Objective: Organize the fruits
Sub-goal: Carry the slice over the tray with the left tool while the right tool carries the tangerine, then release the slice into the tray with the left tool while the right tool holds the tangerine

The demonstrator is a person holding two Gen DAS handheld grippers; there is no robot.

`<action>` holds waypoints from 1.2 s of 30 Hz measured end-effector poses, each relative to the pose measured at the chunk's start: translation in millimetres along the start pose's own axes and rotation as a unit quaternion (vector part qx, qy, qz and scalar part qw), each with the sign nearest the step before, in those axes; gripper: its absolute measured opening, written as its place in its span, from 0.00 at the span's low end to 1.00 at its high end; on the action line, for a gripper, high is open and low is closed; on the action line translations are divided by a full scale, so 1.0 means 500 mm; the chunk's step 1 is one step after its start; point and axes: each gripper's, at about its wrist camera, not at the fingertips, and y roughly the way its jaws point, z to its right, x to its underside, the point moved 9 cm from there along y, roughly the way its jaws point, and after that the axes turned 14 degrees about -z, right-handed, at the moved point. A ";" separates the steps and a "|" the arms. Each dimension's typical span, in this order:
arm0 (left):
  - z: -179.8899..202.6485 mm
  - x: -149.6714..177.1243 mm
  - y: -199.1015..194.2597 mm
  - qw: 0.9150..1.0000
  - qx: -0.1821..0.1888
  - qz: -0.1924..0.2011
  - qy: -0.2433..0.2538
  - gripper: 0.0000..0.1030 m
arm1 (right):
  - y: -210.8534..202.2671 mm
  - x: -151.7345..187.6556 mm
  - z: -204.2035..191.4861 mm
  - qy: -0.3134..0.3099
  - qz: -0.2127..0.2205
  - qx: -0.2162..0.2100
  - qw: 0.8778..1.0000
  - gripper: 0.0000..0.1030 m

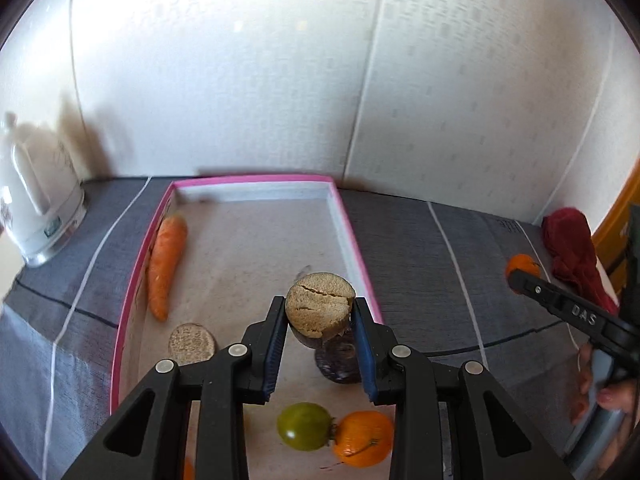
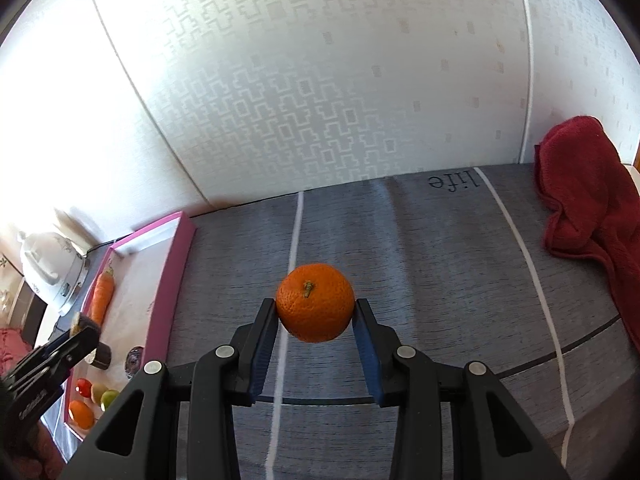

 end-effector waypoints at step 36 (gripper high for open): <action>-0.128 -0.011 0.031 0.998 -0.022 -0.027 -0.055 0.53 | 0.053 0.048 -0.270 -0.137 -0.023 -0.080 0.987 0.38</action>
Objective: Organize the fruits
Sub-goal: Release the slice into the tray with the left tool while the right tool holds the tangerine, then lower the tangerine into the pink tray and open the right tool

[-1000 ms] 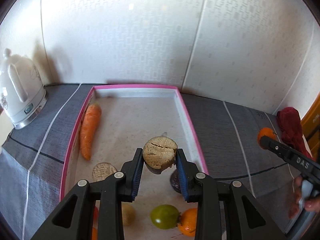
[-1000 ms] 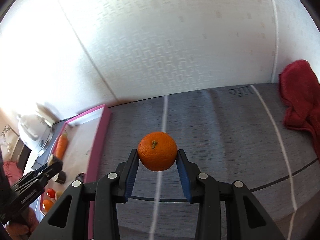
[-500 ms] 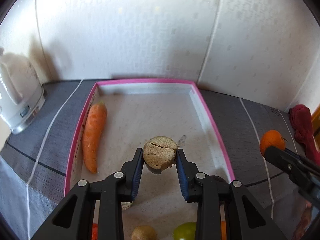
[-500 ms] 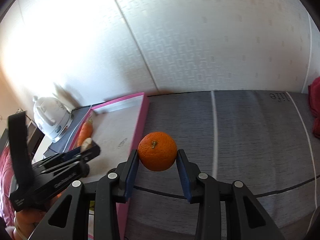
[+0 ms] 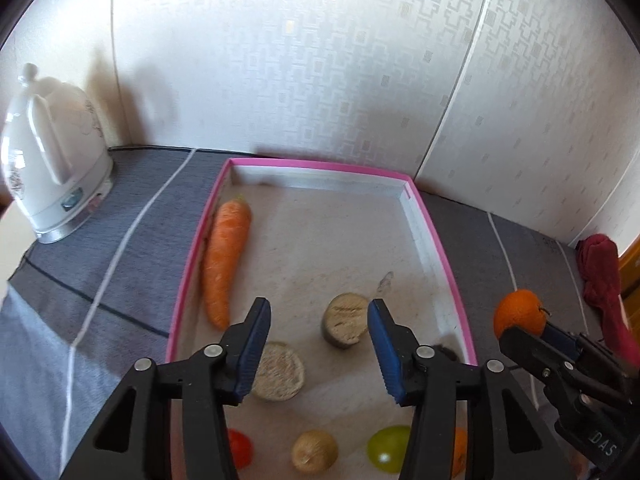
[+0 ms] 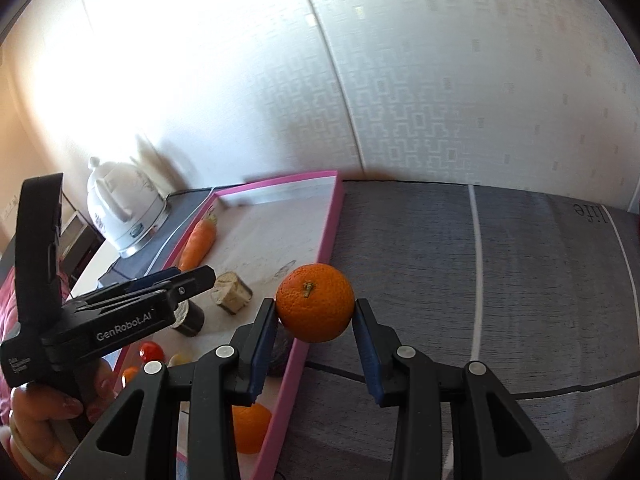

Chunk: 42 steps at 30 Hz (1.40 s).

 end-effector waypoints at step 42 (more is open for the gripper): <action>-0.123 0.188 -0.089 0.997 -0.073 0.002 -0.010 0.74 | 0.115 0.047 -0.183 -0.125 -0.046 -0.021 0.991 0.38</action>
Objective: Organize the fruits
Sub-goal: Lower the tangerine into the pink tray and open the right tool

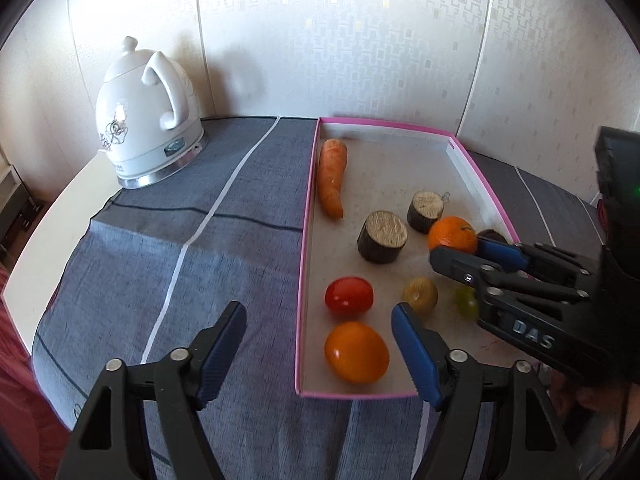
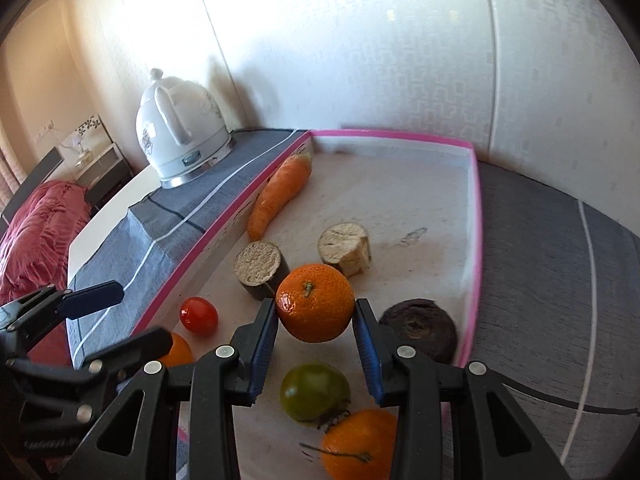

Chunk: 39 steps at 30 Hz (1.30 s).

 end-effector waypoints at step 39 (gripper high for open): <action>-0.032 0.042 -0.060 0.993 -0.104 0.059 -0.002 0.99 | -0.150 0.088 0.021 0.085 0.068 0.097 0.989 0.57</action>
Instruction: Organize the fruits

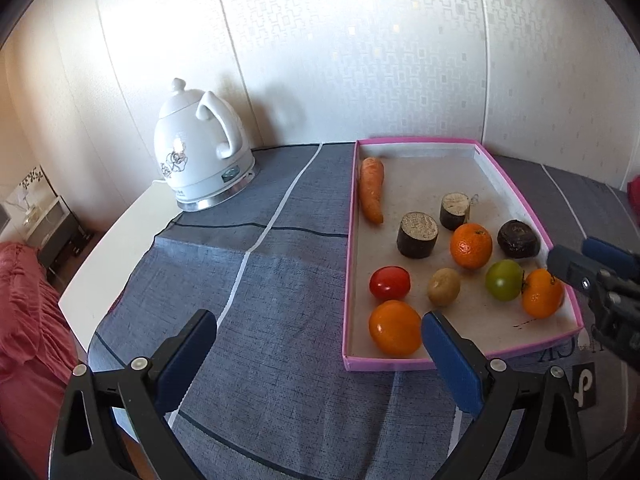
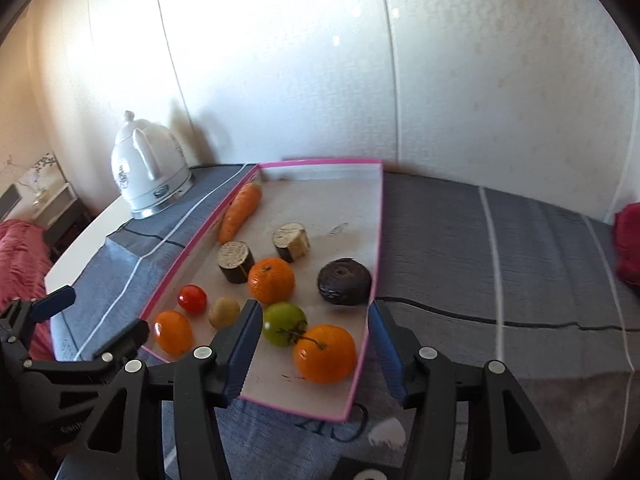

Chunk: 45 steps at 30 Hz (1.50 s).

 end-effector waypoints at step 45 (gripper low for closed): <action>0.006 0.003 0.006 0.999 0.039 -0.002 -0.037 0.99 | 0.016 0.025 -0.030 -0.016 0.003 0.012 1.000 0.62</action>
